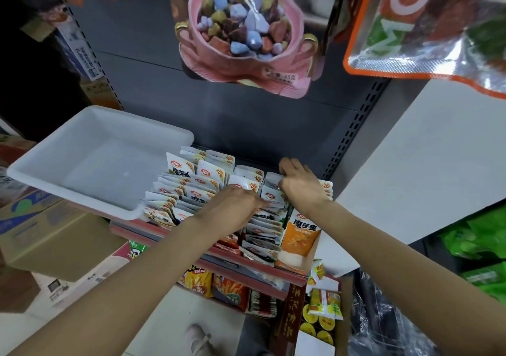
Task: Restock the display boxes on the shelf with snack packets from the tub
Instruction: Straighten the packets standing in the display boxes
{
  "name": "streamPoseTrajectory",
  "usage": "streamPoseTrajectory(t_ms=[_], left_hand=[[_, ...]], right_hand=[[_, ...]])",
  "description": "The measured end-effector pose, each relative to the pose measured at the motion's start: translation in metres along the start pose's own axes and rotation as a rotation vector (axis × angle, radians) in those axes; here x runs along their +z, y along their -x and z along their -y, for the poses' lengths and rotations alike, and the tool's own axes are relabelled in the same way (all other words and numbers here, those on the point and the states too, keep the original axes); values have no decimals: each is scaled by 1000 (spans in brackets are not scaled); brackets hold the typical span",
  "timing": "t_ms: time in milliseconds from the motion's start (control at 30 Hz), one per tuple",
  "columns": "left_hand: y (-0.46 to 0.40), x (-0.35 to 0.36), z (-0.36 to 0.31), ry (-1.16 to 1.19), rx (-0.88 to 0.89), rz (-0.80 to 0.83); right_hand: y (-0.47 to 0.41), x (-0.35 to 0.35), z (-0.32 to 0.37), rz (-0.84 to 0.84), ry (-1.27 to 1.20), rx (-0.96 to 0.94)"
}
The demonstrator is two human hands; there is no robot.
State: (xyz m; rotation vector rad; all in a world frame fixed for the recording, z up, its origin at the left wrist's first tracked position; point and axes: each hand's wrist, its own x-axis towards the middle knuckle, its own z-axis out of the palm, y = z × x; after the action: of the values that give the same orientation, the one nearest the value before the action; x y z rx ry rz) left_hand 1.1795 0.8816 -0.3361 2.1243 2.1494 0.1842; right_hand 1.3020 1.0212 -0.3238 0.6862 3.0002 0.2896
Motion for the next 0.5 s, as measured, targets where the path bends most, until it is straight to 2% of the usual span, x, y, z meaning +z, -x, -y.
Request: streamPoseTrajectory(t_ms=[33,133,200,500], left_hand=[[0,0,0,-3,-5,-1],[1,1,0,-5,-13,-5],[1,1,-1,-7,-17,-3],[0,1,0,14,-21,2]], right_hand=[[0,-1,0,-30,6,-5],[1,0,-2,57,-10,-75],[4,3,-4,138,-61,-54],[-9,7,-5,240,-269,72]])
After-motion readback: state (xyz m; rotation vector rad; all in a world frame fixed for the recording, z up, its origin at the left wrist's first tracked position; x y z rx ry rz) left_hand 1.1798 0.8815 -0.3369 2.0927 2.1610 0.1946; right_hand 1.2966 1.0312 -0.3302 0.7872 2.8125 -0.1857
